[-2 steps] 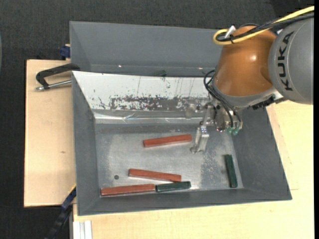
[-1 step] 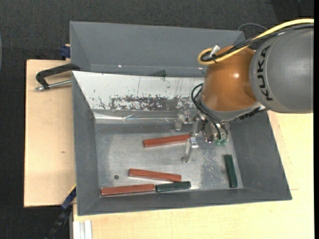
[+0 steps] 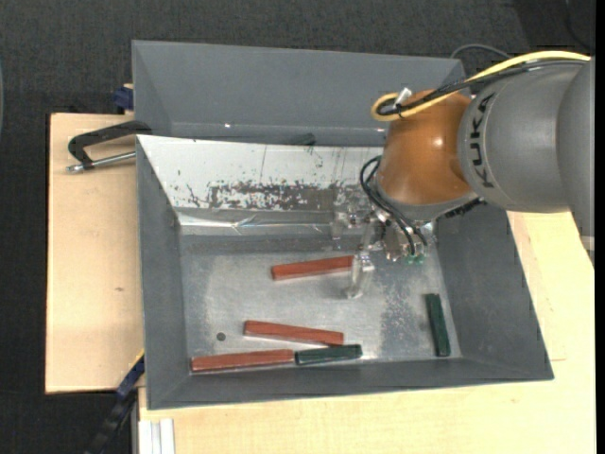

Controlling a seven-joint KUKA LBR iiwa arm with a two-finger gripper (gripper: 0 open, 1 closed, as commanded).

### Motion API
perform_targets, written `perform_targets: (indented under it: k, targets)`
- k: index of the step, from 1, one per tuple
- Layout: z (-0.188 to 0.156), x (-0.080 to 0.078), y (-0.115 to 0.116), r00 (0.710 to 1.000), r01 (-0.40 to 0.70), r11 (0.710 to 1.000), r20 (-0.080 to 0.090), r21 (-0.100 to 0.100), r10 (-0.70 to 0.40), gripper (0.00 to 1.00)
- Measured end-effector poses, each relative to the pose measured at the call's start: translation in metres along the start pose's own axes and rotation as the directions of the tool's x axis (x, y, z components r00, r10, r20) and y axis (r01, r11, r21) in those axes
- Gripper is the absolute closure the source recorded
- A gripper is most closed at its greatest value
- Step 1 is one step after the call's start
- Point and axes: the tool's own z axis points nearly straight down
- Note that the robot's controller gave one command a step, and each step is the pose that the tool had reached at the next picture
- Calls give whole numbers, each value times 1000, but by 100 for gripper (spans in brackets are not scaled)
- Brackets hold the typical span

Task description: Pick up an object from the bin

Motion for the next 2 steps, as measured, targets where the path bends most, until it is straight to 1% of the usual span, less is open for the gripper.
perform_targets:
  k: [1,2]
  targets:
    - [12,24,47,973,-231,973,-9,3,231,100]
    - [12,24,47,973,-230,973,-9,3,230,100]
